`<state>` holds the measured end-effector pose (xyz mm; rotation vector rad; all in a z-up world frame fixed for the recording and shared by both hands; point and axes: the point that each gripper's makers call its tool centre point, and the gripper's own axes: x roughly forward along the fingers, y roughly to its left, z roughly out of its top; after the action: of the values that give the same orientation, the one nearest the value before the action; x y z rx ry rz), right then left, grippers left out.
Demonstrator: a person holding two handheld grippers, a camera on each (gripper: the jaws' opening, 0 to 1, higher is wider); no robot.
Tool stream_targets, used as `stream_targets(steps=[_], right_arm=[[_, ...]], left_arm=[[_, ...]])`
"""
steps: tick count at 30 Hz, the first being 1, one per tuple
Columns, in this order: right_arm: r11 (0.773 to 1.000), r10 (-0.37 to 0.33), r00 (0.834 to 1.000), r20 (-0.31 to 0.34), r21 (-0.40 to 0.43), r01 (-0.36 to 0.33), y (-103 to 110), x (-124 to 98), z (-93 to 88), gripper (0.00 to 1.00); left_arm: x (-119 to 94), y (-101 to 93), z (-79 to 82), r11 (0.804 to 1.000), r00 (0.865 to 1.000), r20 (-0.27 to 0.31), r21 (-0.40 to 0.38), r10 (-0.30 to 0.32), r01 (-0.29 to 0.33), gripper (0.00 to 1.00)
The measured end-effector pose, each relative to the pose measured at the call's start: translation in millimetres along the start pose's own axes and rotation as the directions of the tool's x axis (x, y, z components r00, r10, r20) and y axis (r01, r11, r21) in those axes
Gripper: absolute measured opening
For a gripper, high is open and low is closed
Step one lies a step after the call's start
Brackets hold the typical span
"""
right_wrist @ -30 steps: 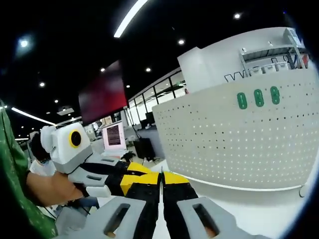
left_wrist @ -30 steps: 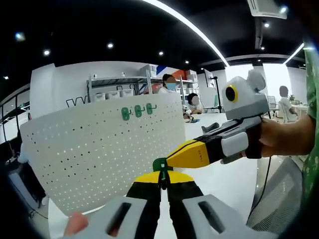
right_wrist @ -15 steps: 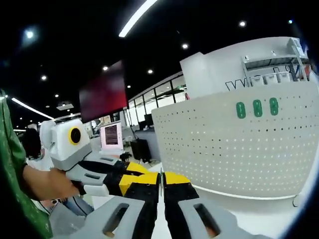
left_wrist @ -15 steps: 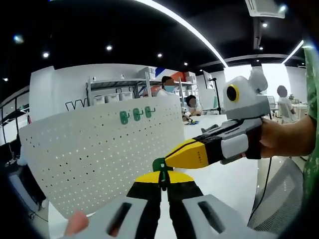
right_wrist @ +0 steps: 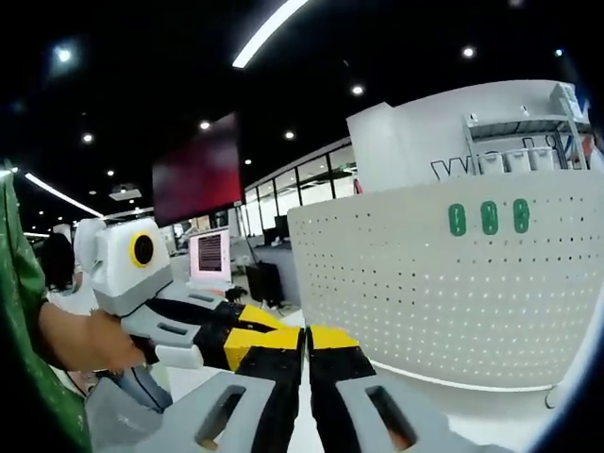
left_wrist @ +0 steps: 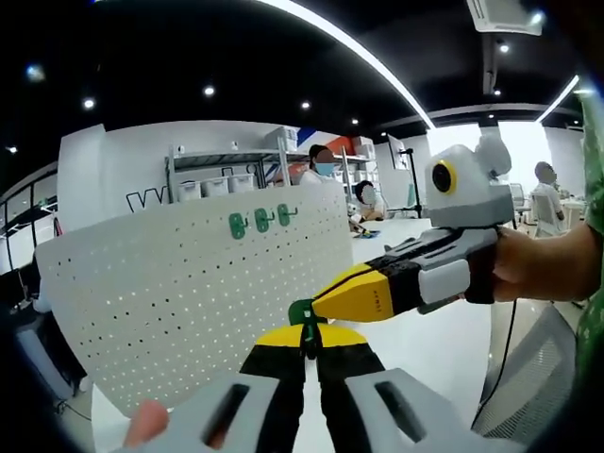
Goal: Insert the hook assembly into the mounting plate slot until the hook locks in place.
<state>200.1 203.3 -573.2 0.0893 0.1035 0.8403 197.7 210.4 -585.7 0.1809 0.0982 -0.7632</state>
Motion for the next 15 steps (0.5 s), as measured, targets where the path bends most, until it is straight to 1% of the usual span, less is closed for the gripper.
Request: stream_targets(steps=[3,6,9,15], right_arm=[[1.000,-0.007,1.000,0.007,-0.005,0.008,-4,0,4.3,0.02],[1.000,-0.018,1.000,0.022,-0.008,0.018,-7,-1,9.3,0.07],[1.000,-0.029,0.999,0.036,-0.010,0.030,-11,-5,14.7,0.08],[0.994,-0.080,0.996,0.040,-0.065,0.083,-22,-13,19.4,0.11]], left_arm=[[3,0.1,4.4,1.000,1.000,0.007,0.003,0.003,-0.003,0.03],[7,1.8,7.3,1.000,1.000,0.007,0.010,0.012,-0.012,0.03],[11,4.8,10.3,1.000,1.000,0.011,0.007,0.023,-0.023,0.03],[16,11.4,16.6,0.998,0.998,0.023,0.004,0.056,-0.056,0.03]])
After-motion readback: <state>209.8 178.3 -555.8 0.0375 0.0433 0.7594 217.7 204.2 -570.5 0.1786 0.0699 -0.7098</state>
